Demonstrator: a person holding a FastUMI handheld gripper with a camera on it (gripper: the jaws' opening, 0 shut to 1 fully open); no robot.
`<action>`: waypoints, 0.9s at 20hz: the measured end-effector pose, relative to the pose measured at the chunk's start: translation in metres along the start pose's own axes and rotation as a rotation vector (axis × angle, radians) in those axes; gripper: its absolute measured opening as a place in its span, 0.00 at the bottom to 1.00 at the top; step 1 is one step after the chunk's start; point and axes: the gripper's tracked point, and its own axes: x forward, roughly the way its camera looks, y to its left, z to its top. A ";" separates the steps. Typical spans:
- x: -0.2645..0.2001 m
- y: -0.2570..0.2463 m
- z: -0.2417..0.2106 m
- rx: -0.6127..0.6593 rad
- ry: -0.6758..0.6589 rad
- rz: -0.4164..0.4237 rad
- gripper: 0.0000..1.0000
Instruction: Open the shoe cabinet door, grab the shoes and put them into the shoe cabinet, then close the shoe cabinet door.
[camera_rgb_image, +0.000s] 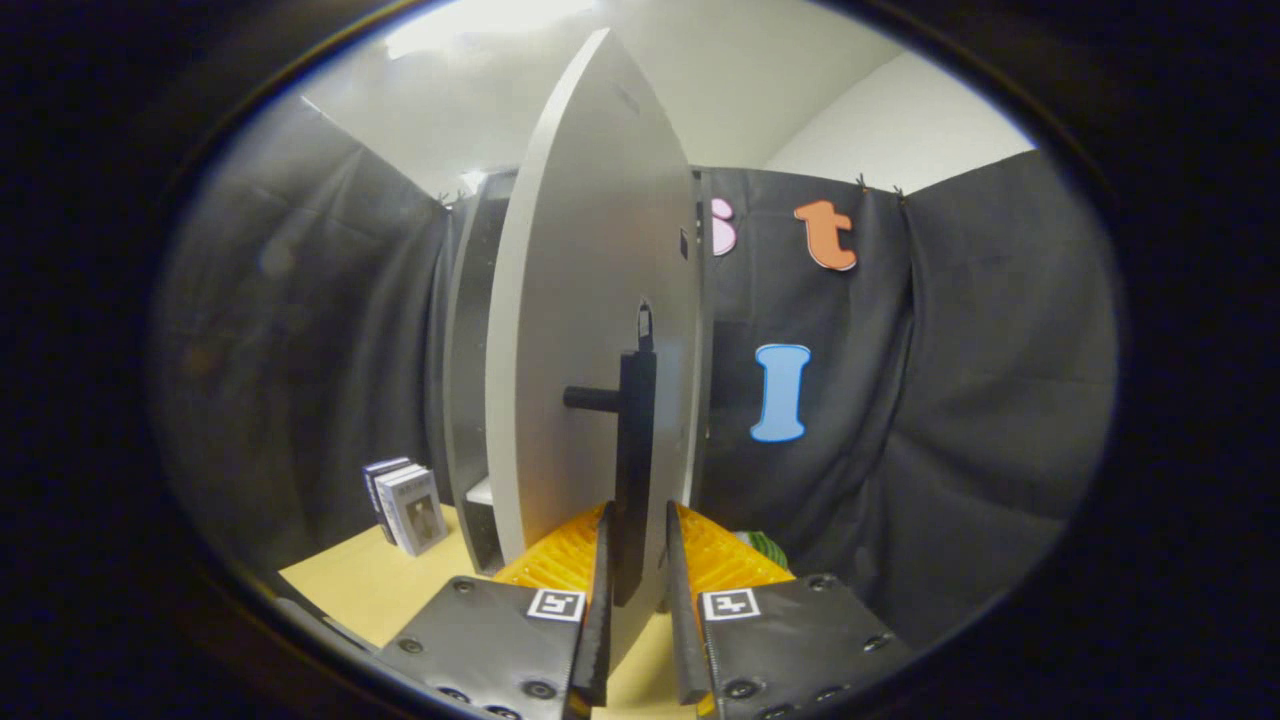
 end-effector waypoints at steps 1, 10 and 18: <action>0.000 -0.005 -0.003 -0.002 0.007 -0.008 0.27; -0.009 -0.074 0.008 0.070 -0.032 -0.147 0.21; -0.025 -0.092 0.021 0.081 -0.068 -0.144 0.23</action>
